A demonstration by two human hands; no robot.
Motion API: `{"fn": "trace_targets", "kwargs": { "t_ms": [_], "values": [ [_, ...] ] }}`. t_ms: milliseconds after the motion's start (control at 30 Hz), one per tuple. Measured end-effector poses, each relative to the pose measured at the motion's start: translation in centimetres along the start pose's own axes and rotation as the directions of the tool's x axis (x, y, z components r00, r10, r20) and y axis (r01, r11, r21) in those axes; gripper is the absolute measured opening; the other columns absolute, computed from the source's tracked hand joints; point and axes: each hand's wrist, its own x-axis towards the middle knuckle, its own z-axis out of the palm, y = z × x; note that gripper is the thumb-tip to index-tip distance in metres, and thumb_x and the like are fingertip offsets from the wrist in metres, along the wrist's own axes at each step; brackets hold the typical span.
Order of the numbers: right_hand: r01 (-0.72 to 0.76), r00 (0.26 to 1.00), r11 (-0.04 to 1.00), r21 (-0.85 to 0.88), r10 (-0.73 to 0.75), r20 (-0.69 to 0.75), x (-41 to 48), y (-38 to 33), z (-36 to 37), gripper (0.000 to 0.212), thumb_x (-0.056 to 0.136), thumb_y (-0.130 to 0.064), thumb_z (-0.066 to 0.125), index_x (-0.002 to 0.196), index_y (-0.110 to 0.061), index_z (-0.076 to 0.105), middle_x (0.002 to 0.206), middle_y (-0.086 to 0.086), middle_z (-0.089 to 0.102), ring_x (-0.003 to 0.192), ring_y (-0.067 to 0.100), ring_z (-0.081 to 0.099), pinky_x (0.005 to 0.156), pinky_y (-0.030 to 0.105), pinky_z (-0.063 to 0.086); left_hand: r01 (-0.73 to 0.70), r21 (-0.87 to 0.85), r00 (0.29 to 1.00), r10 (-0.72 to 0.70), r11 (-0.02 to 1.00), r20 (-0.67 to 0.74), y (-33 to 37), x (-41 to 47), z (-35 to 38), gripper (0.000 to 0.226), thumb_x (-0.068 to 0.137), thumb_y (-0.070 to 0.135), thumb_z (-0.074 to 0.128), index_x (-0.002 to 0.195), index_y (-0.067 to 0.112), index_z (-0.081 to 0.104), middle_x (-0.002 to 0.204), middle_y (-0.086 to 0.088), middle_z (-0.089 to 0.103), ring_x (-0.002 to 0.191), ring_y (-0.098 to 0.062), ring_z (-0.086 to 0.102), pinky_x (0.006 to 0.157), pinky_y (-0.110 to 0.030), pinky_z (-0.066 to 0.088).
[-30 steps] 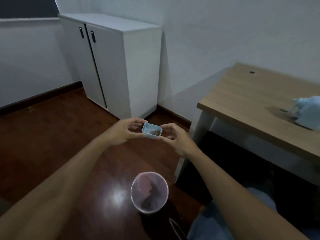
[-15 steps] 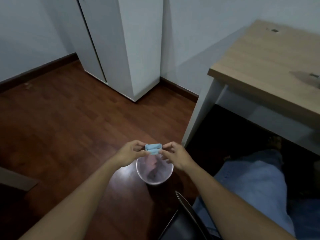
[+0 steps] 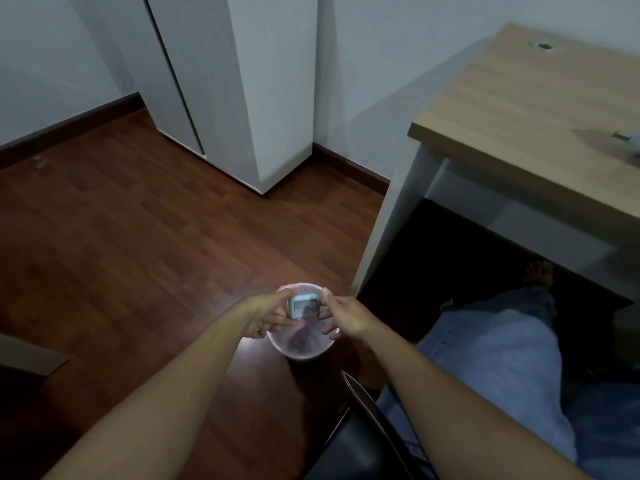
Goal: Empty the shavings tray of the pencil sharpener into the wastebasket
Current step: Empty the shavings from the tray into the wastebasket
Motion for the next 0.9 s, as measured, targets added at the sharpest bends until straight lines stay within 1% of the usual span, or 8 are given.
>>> {"fn": "trace_targets", "kwargs": {
  "t_ms": [133, 267, 367, 500, 600, 733, 800, 900],
  "values": [
    [0.005, 1.000, 1.000, -0.005, -0.005, 0.010, -0.3, -0.3, -0.2, 0.065, 0.115, -0.053, 0.039, 0.147, -0.002, 0.064, 0.116, 0.012, 0.072, 0.074, 0.020, 0.072, 0.065, 0.030, 0.060, 0.093, -0.030, 0.996, -0.093, 0.995, 0.003, 0.8, -0.8, 0.1, 0.046, 0.097, 0.062, 0.060, 0.095, 0.018, 0.072, 0.104, 0.003, 0.089, 0.065, -0.014, 0.051, 0.054, -0.026, 0.029],
    [0.004, 1.000, 1.000, 0.003, -0.004, 0.021, -0.5, -0.6, -0.2, 0.063, 0.115, -0.052, 0.039, 0.145, -0.003, 0.065, 0.106, 0.009, 0.072, 0.070, 0.018, 0.069, 0.061, 0.028, 0.057, 0.155, -0.013, 0.988, -0.155, 0.988, 0.016, 0.9, -0.6, -0.1, 0.054, 0.092, 0.066, 0.062, 0.102, 0.015, 0.074, 0.079, 0.007, 0.086, 0.067, -0.014, 0.048, 0.058, -0.027, 0.030],
    [-0.003, 1.000, 1.000, 0.013, 0.003, 0.025, -0.4, -0.6, -0.1, 0.062, 0.116, -0.050, 0.038, 0.144, -0.003, 0.065, 0.094, 0.002, 0.070, 0.070, 0.018, 0.069, 0.062, 0.030, 0.058, 0.153, -0.017, 0.988, -0.153, 0.988, 0.018, 1.1, -0.7, -0.3, 0.053, 0.093, 0.067, 0.061, 0.100, 0.015, 0.073, 0.076, 0.007, 0.085, 0.067, -0.014, 0.049, 0.059, -0.027, 0.030],
    [0.003, 1.000, 1.000, 0.008, -0.003, 0.015, -0.3, -0.6, -0.3, 0.062, 0.115, -0.052, 0.038, 0.143, -0.005, 0.066, 0.095, 0.004, 0.072, 0.076, 0.022, 0.071, 0.073, 0.037, 0.061, 0.145, 0.006, 0.988, -0.146, 0.989, 0.041, 1.4, -1.0, -0.3, 0.055, 0.093, 0.067, 0.062, 0.098, 0.014, 0.075, 0.078, 0.009, 0.085, 0.067, -0.014, 0.049, 0.059, -0.027, 0.031],
    [0.008, 1.000, 1.000, 0.025, -0.008, 0.007, -0.3, -0.8, -0.7, 0.060, 0.114, -0.054, 0.039, 0.142, -0.008, 0.066, 0.105, 0.011, 0.073, 0.085, 0.028, 0.072, 0.081, 0.043, 0.060, 0.126, 0.022, 0.991, -0.127, 0.992, 0.051, 1.8, -1.0, -0.4, 0.053, 0.093, 0.065, 0.061, 0.104, 0.015, 0.076, 0.083, 0.009, 0.086, 0.069, -0.014, 0.050, 0.062, -0.028, 0.032],
    [0.028, 1.000, 1.000, -0.008, -0.028, -0.001, -0.4, -0.9, -1.2, 0.060, 0.111, -0.058, 0.046, 0.134, -0.009, 0.071, 0.102, 0.004, 0.074, 0.080, 0.022, 0.074, 0.081, 0.043, 0.062, 0.091, 0.034, 0.992, -0.094, 0.995, 0.079, 2.2, -0.9, -0.7, 0.058, 0.093, 0.066, 0.061, 0.113, 0.015, 0.078, 0.091, 0.009, 0.087, 0.073, -0.014, 0.050, 0.063, -0.028, 0.034],
    [0.021, 0.999, 1.000, -0.019, -0.022, -0.032, -0.4, -0.9, -1.4, 0.061, 0.108, -0.062, 0.051, 0.131, -0.009, 0.070, 0.106, 0.005, 0.077, 0.082, 0.023, 0.079, 0.082, 0.043, 0.065, 0.039, 0.039, 0.991, -0.044, 0.998, 0.127, 2.2, -0.9, -0.9, 0.057, 0.094, 0.065, 0.066, 0.115, 0.014, 0.079, 0.102, 0.007, 0.089, 0.077, -0.014, 0.052, 0.063, -0.026, 0.035],
    [0.004, 0.996, 1.000, 0.028, -0.002, -0.094, -0.5, -1.3, -1.7, 0.057, 0.105, -0.055, 0.063, 0.132, -0.005, 0.070, 0.116, 0.011, 0.079, 0.085, 0.028, 0.079, 0.069, 0.036, 0.063, -0.089, -0.011, 0.980, 0.090, 0.996, 0.176, 2.1, -1.3, -0.9, 0.044, 0.094, 0.052, 0.079, 0.122, 0.018, 0.080, 0.112, 0.002, 0.088, 0.090, -0.014, 0.065, 0.068, -0.027, 0.040]
  ]
}}
